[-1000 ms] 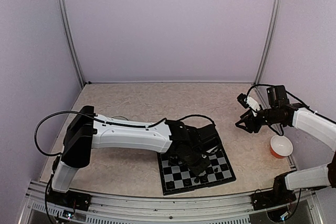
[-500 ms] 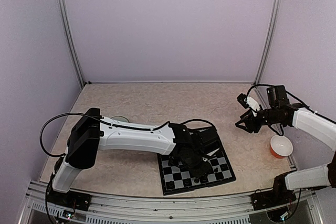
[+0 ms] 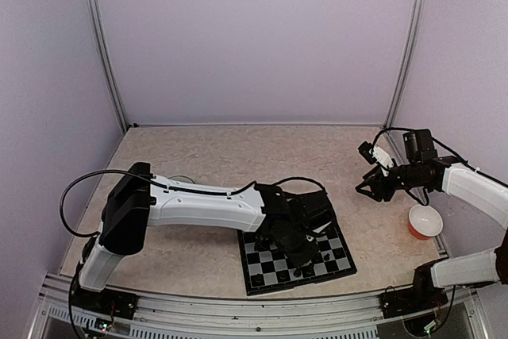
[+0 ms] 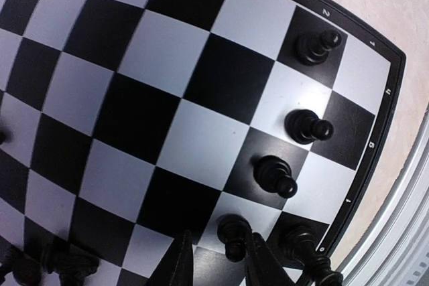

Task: Set up the chess pieces on the board
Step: Place the pawn on d7, then pick up the rook from the chessboard.

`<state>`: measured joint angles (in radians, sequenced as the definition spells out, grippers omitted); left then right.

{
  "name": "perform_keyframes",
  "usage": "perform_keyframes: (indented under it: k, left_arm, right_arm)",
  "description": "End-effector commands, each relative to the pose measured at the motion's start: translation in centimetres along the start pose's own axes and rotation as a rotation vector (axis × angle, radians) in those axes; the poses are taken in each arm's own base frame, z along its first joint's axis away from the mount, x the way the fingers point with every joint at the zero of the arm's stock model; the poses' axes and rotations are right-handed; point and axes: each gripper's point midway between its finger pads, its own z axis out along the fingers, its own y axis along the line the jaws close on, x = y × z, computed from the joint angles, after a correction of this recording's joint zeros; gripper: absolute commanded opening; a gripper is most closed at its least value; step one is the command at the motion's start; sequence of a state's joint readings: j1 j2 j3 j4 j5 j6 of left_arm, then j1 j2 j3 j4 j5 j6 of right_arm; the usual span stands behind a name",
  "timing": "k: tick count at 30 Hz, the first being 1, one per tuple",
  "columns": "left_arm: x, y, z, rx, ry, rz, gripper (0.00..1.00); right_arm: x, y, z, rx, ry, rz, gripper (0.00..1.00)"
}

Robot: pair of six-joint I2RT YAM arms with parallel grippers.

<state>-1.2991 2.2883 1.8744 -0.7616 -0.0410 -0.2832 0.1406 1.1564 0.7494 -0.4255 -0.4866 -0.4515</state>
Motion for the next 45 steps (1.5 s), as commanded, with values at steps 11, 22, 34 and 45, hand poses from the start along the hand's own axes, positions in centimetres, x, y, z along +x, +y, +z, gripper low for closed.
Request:
perform_keyframes:
  k: [11,22,34,45]
  left_arm:
    - [-3.6,11.6,-11.3,-0.2,-0.267,-0.252,0.34]
    - [0.1,14.2,-6.0,-0.302,-0.109,-0.288,0.36]
    - [2.4,14.7,-3.2,-0.291,-0.023,-0.298,0.31]
    - [3.4,14.5,-2.0,-0.272,0.022,-0.296,0.27]
  right_arm:
    - [0.4,0.1,0.0,-0.013,0.012,0.014,0.49]
    - [0.5,0.1,0.0,-0.015,0.015,0.014,0.49]
    - [0.6,0.2,0.1,-0.02,0.018,0.016,0.49]
    - [0.6,0.2,0.2,-0.023,0.021,0.016,0.49]
